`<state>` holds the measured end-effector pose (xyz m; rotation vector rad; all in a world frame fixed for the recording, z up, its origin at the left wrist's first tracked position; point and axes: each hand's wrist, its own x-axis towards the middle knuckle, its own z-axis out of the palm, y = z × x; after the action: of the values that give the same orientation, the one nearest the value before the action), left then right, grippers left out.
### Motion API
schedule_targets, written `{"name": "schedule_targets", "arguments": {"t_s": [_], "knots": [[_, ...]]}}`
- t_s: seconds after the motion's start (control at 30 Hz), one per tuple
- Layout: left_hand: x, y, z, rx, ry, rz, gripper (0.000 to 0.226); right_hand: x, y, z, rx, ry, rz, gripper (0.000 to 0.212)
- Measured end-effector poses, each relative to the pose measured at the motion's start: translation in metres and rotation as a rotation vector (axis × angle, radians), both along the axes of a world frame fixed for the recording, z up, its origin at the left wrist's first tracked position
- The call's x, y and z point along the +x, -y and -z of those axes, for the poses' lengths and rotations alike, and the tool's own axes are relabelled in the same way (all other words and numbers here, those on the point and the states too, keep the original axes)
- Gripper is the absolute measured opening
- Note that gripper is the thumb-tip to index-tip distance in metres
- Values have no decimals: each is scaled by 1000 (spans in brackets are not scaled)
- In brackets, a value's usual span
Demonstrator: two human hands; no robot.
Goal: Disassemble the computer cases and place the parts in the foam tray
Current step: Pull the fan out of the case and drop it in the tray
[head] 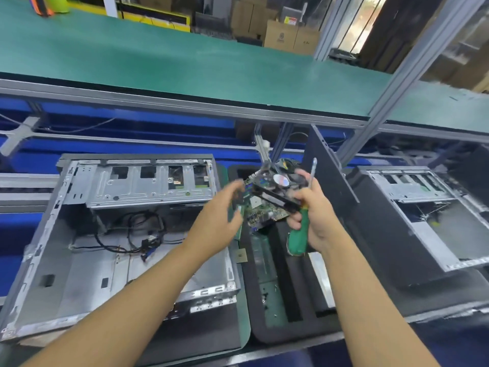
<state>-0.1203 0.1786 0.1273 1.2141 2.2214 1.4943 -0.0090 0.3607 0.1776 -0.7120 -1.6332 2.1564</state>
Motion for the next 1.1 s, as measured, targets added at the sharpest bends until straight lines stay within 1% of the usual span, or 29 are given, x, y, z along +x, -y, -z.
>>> {"name": "schedule_targets", "arguments": {"t_s": [0.07, 0.1, 0.13, 0.17, 0.27, 0.33, 0.43, 0.5, 0.53, 0.57, 0.67, 0.7, 0.77, 0.83, 0.9, 1.0, 1.1], "knots": [[0, -11, 17, -425, -245, 64, 42, 13, -26, 11, 55, 170, 101, 43], [2, -14, 26, -578, -335, 82, 38, 20, -37, 18, 111, 278, 126, 39], [5, -18, 33, -672, -383, 82, 35, 26, -46, 26, 158, 378, 133, 35], [9, -21, 38, -711, -404, 56, 32, 31, -53, 35, 193, 463, 121, 34], [18, -34, 41, -721, -417, -84, 26, 43, -65, 65, 289, 642, 9, 31], [21, -40, 42, -825, -477, -135, 26, 47, -67, 83, 374, 736, -121, 30], [31, -53, 38, -1070, -563, -57, 23, 49, -67, 103, 483, 850, -357, 34], [34, -68, 33, -1161, -561, -15, 9, 48, -68, 112, 522, 911, -466, 37], [35, -76, 32, -1211, -570, 6, 8, 48, -68, 116, 534, 935, -493, 37], [36, -84, 33, -1258, -598, 45, 13, 48, -67, 119, 543, 953, -498, 36], [46, -113, 50, -1329, -711, 248, 12, 49, -66, 128, 540, 972, -457, 39], [52, -124, 59, -1346, -725, 319, 16, 50, -66, 129, 541, 970, -435, 42], [69, -140, 84, -1370, -690, 434, 26, 52, -67, 130, 545, 959, -382, 47], [82, -147, 110, -1422, -714, 455, 36, 54, -66, 129, 564, 953, -343, 48], [88, -147, 132, -1490, -819, 446, 42, 55, -66, 127, 598, 947, -321, 46], [96, -148, 148, -1568, -907, 443, 38, 55, -66, 124, 626, 932, -310, 45], [97, -149, 153, -1542, -931, 398, 30, 55, -68, 122, 615, 905, -299, 42]]}}
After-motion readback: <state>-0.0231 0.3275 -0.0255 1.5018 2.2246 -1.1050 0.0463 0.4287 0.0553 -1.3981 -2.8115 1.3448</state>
